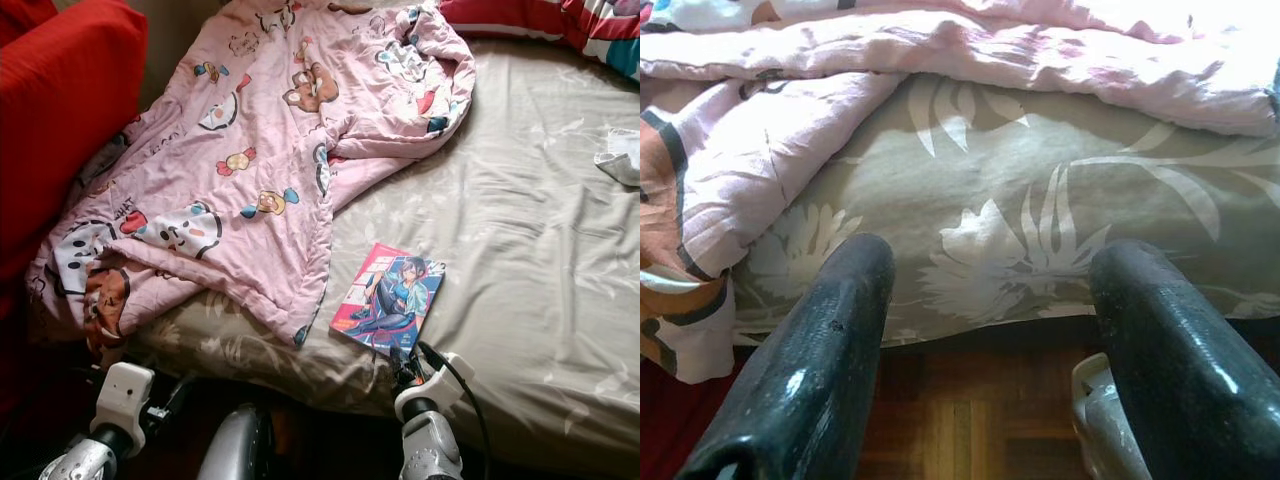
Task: Clean up the room
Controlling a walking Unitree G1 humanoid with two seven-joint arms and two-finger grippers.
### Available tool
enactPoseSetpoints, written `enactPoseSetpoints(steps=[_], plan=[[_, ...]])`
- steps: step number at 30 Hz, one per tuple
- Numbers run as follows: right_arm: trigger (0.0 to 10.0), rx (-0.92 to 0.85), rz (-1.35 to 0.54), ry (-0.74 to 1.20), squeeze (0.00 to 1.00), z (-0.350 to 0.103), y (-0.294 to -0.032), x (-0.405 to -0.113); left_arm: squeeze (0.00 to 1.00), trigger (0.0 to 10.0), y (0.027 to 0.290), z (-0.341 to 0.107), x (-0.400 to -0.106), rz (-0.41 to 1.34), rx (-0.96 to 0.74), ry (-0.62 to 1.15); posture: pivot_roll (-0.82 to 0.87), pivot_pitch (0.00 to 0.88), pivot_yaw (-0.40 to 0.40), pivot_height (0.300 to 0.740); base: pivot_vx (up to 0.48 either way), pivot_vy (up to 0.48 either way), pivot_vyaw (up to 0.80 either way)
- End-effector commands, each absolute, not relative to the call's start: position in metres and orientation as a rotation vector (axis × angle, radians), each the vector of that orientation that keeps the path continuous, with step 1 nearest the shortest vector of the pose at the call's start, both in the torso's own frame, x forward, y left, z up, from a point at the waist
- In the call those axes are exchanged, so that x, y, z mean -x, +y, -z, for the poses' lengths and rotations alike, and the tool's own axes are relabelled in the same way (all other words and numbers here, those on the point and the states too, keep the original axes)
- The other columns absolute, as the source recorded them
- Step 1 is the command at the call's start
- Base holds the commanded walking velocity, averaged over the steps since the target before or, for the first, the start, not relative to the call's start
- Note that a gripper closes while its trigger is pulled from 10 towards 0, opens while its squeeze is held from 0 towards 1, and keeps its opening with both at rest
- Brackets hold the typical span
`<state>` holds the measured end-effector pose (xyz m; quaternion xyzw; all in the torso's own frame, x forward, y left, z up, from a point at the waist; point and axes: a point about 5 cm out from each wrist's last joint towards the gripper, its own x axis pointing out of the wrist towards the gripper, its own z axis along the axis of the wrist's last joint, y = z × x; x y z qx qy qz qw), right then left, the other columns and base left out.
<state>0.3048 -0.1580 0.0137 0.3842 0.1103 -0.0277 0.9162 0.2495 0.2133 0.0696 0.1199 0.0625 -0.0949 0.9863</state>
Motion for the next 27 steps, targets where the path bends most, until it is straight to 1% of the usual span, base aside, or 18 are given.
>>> enactPoseSetpoints(steps=[1, 7, 12, 16, 20, 22, 23, 27], plan=[[0.0, -0.806, 0.037, 0.284, 0.00, -0.006, -0.141, -0.300, 0.00, 10.0, 0.222, -0.061, -0.245, 0.175, -0.271, 0.175, 0.17, 0.282, 0.201, 0.591, 0.000, 0.000, 0.00], [0.0, -0.752, 0.044, 0.179, 0.00, -0.020, -0.152, -0.308, 0.00, 10.0, 0.218, -0.058, -0.256, 0.175, -0.272, 0.171, 0.13, 0.235, 0.188, 0.591, 0.000, 0.000, 0.00], [0.0, -0.687, 0.070, 0.097, 0.00, -0.027, -0.161, -0.306, 0.00, 10.0, 0.216, -0.056, -0.259, 0.176, -0.275, 0.168, 0.12, 0.215, 0.177, 0.591, 0.000, 0.000, 0.00], [0.0, -0.632, 0.104, 0.072, 0.00, -0.027, -0.166, -0.304, 0.00, 10.0, 0.216, -0.054, -0.260, 0.172, -0.274, 0.166, 0.12, 0.208, 0.173, 0.591, 0.000, 0.000, 0.00], [0.0, -0.478, 0.166, 0.025, 0.00, -0.032, -0.175, -0.299, 0.00, 10.0, 0.218, -0.051, -0.261, 0.159, -0.274, 0.165, 0.11, 0.195, 0.164, 0.591, 0.000, 0.000, 0.00], [0.0, -0.467, 0.174, 0.018, 0.00, -0.033, -0.176, -0.299, 0.00, 10.0, 0.218, -0.051, -0.262, 0.157, -0.274, 0.164, 0.11, 0.195, 0.164, 0.591, 0.000, 0.000, 0.00], [0.0, -0.357, 0.168, -0.047, 0.00, -0.045, -0.179, -0.299, 0.00, 10.0, 0.217, -0.049, -0.264, 0.146, -0.266, 0.163, 0.09, 0.175, 0.146, 0.591, 0.000, 0.000, 0.00], [0.0, -0.290, 0.162, -0.091, 0.00, -0.055, -0.180, -0.300, 0.00, 10.0, 0.213, -0.046, -0.266, 0.138, -0.256, 0.162, 0.07, 0.160, 0.132, 0.591, 0.000, 0.000, 0.00]])
